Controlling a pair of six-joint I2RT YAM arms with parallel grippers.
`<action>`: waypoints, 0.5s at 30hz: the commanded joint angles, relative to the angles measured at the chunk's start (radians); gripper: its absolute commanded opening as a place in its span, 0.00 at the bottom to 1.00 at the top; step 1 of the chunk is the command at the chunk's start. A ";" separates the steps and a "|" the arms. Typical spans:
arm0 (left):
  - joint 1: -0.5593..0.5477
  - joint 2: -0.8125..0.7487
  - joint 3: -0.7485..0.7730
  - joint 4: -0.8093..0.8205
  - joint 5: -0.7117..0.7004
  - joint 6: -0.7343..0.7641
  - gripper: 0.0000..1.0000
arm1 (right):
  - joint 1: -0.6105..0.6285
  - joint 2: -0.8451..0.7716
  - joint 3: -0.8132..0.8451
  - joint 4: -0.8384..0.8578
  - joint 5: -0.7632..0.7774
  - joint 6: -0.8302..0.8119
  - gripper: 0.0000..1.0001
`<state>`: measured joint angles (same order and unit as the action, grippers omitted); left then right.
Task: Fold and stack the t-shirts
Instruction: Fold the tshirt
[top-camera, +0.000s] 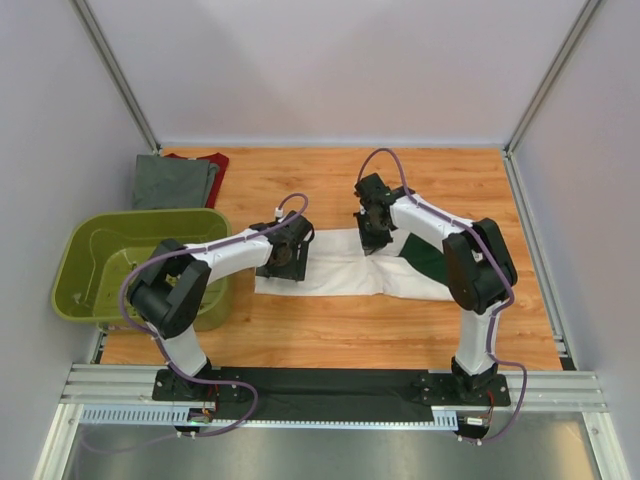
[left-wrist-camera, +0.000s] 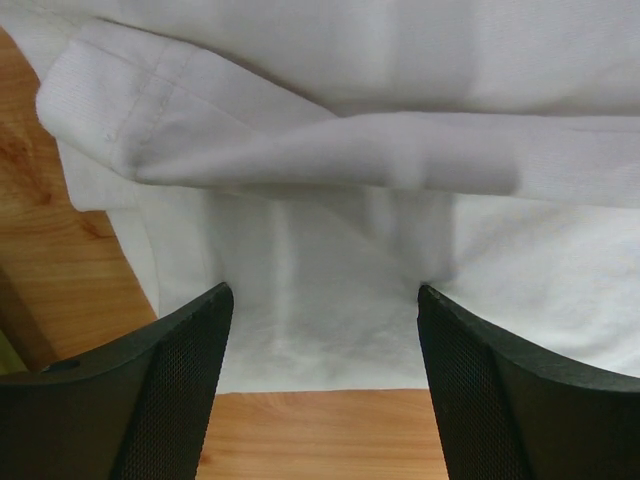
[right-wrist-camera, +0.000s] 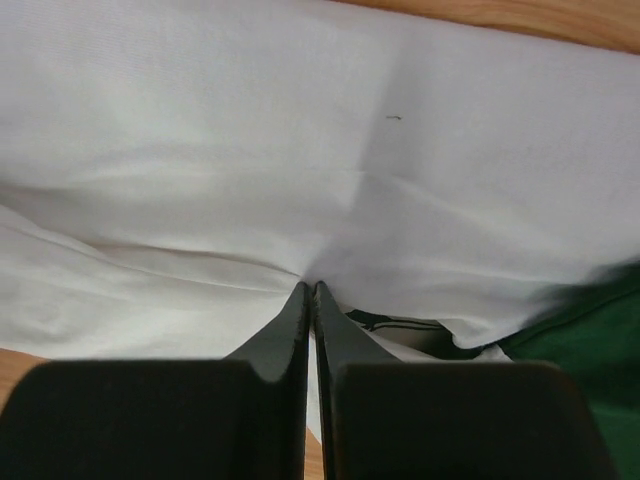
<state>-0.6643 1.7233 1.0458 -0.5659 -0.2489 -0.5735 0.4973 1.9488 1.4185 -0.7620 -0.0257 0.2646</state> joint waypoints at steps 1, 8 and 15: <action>0.002 0.028 0.048 -0.052 -0.036 0.001 0.81 | -0.012 0.006 0.051 -0.010 0.024 0.001 0.00; 0.002 0.050 0.063 -0.117 -0.093 -0.020 0.81 | -0.028 0.032 0.069 -0.033 0.024 -0.004 0.07; 0.002 0.056 0.030 -0.150 -0.130 -0.035 0.81 | -0.039 0.044 0.069 -0.034 0.015 -0.018 0.30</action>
<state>-0.6662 1.7584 1.0931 -0.6399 -0.3225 -0.6029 0.4679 1.9797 1.4509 -0.7895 -0.0219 0.2600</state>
